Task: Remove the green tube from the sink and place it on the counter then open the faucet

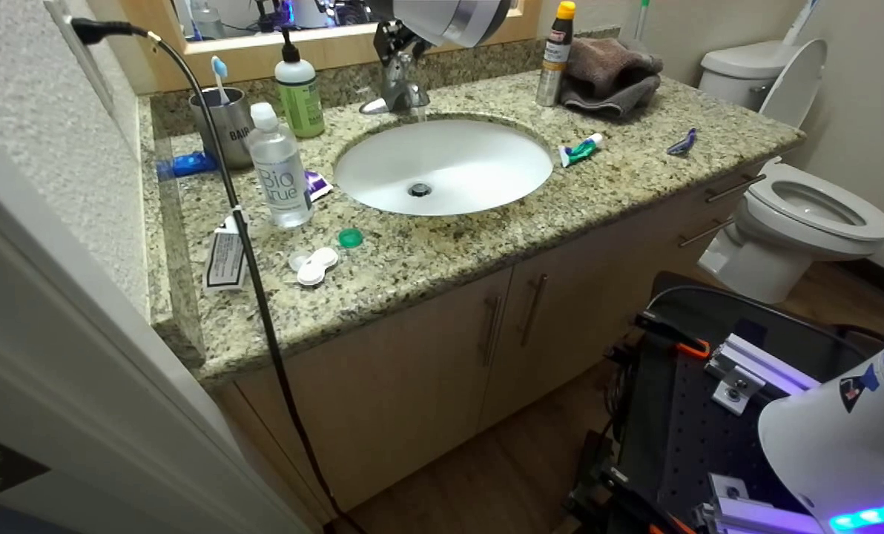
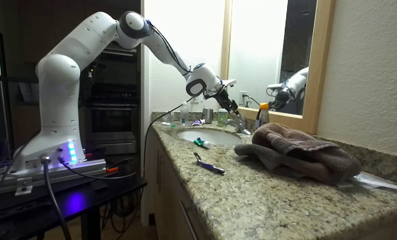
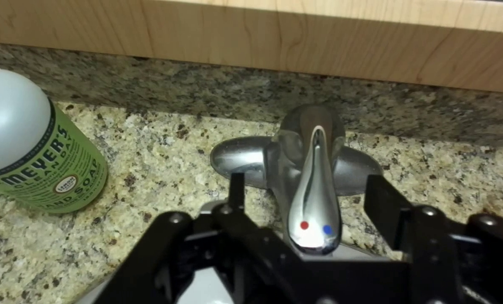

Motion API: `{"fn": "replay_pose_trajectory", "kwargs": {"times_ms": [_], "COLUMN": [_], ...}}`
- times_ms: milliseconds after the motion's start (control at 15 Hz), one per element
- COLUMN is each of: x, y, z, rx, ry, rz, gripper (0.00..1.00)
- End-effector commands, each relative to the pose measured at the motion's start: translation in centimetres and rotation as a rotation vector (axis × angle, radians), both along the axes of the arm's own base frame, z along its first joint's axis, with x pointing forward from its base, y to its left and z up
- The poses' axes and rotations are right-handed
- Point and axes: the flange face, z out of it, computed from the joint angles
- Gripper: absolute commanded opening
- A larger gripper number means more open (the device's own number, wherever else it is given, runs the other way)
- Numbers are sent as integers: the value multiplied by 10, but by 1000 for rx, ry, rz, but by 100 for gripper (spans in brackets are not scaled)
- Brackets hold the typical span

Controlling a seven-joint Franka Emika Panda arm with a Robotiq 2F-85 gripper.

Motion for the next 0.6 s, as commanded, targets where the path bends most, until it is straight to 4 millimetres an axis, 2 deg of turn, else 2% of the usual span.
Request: {"fn": "replay_pose_trajectory", "kwargs": {"times_ms": [0, 67, 133, 200, 267, 333, 533], "x": [-20, -22, -25, -29, -28, -27, -27], "y": [-20, -22, -25, -28, -28, -27, -25], "z": [41, 45, 50, 56, 58, 59, 63], "rx": [17, 11, 5, -6, -11, -18, -33], "ry": [-6, -15, -22, -40, -52, -64, -96], "rz": [60, 59, 53, 39, 34, 27, 6], "gripper": [79, 47, 47, 71, 71, 68, 46]}}
